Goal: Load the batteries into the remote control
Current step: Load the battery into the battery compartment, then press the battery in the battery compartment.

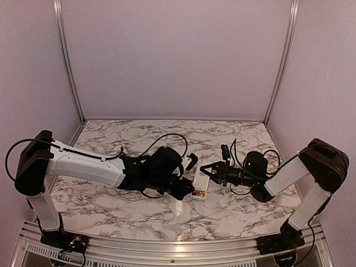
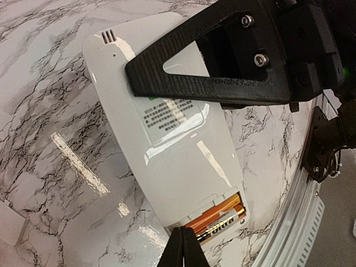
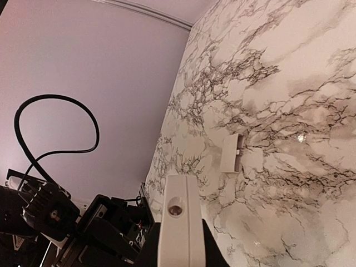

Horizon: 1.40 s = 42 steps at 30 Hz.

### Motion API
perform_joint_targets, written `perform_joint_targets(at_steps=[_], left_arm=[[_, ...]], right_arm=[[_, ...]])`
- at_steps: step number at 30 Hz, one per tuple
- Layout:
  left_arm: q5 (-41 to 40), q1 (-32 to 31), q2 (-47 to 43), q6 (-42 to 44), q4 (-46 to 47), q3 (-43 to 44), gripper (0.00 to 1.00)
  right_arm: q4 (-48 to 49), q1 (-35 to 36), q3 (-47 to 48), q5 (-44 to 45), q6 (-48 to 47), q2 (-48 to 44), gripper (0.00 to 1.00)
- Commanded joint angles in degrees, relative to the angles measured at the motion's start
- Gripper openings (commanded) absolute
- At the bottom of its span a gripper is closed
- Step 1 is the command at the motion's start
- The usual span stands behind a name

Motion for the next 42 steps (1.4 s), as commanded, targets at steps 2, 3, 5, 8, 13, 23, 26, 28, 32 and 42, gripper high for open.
perform_joint_targets(at_steps=[2, 3, 5, 8, 13, 23, 26, 28, 32, 42], left_arm=[[-2.0, -2.0, 4.7, 2.1, -6.0, 3.9, 0.01], [-2.7, -2.2, 5.2, 2.6, -7.1, 4.5, 0.01], [-5.5, -2.9, 6.2, 3.6, -9.9, 6.0, 0.01], [-8.5, -3.3, 6.5, 4.7, -12.7, 7.2, 0.02], [-10.0, -1.9, 0.8, 5.6, -10.4, 4.1, 0.11], [-0.1, 3.7, -17.0, 5.3, 5.9, -9.7, 0.82], [2.7, 4.8, -17.4, 4.1, 8.1, -12.6, 0.98], [5.0, 4.9, -16.1, 3.5, 8.4, -12.6, 0.99], [10.3, 4.9, -12.6, 1.7, 10.3, -11.5, 0.97], [12.9, 4.7, -7.8, 0.3, 11.3, -8.5, 0.72]], right_arm=[[9.0, 0.8, 1.7, -0.8, 4.0, -1.3, 0.0], [9.0, 0.7, 1.7, -0.8, 4.1, -1.3, 0.0], [9.3, 0.8, 1.6, -0.8, 4.3, -1.3, 0.0], [9.1, 0.7, 1.4, -0.8, 4.0, -1.7, 0.0], [6.9, 0.7, 1.0, -1.1, 2.6, -2.1, 0.0], [3.2, 0.7, 1.9, -2.5, -2.5, -4.4, 0.0], [3.2, 0.8, 3.0, -3.7, -3.9, -5.4, 0.0], [2.7, 0.8, 3.8, -4.3, -4.8, -6.0, 0.0], [2.3, 1.3, 5.1, -5.0, -5.6, -6.8, 0.0], [0.3, 3.2, 7.4, -5.1, -7.1, -7.5, 0.0]])
